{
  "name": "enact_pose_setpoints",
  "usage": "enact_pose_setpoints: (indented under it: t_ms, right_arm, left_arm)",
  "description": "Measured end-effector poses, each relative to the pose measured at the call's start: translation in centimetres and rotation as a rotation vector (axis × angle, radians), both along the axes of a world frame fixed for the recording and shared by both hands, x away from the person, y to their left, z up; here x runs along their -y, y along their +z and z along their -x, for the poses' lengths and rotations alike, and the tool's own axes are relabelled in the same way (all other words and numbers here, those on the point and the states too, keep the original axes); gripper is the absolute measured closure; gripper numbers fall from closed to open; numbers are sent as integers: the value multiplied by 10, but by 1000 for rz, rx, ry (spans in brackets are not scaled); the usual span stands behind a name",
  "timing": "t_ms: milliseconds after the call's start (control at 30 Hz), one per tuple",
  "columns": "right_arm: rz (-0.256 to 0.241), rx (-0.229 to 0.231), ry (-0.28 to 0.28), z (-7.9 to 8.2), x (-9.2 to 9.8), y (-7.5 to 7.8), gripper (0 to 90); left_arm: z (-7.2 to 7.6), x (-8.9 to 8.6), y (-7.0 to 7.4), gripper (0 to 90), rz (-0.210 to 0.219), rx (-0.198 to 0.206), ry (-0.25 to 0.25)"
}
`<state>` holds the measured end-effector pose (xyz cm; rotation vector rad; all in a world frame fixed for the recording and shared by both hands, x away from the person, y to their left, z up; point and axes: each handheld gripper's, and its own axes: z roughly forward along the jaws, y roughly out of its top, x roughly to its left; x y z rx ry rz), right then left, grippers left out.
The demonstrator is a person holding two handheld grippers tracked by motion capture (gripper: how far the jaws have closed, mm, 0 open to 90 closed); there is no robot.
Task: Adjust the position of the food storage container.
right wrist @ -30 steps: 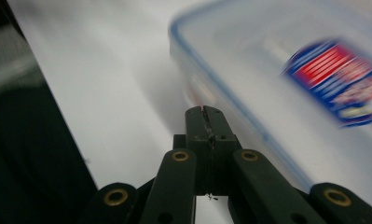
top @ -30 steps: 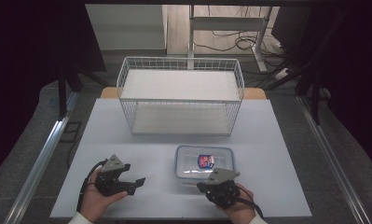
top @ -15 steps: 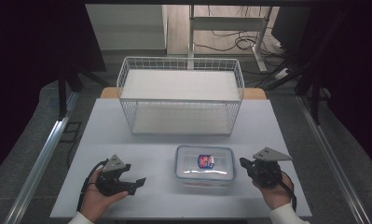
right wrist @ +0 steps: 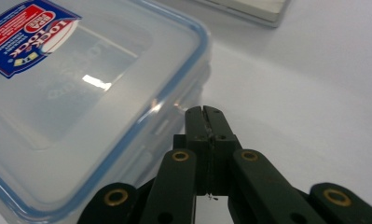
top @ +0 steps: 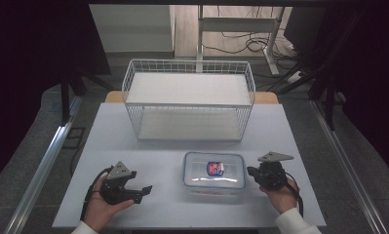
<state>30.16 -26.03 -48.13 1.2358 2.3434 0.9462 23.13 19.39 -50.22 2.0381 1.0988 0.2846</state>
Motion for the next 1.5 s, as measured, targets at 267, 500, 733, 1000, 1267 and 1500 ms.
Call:
enact_pose_setpoints:
  t_ms: [267, 500, 733, 1000, 1267, 1500]
  right_arm:
    - [1, -10, -14, -6, -6, -1, 891]
    - [18, -10, 37, -14, -30, -3, 891]
    - [44, -17, 98, -15, -55, -8, 892]
    - [52, -11, 139, -13, -71, -9, 892]
    - [34, 12, 141, -9, -66, -4, 891]
    - [-95, 57, 122, 8, -38, 19, 891]
  left_arm:
    - [-1, 0, 0, 200, 0, 1, -1]
    - [-1, -1, 1, 200, 5, 5, 6]
    - [-1, -4, 2, 200, 17, 6, 22]
    - [-1, -4, 2, 200, 15, 7, 25]
    - [0, -8, 2, 201, 17, 12, 34]
    - [-1, -7, 1, 202, 12, 13, 34]
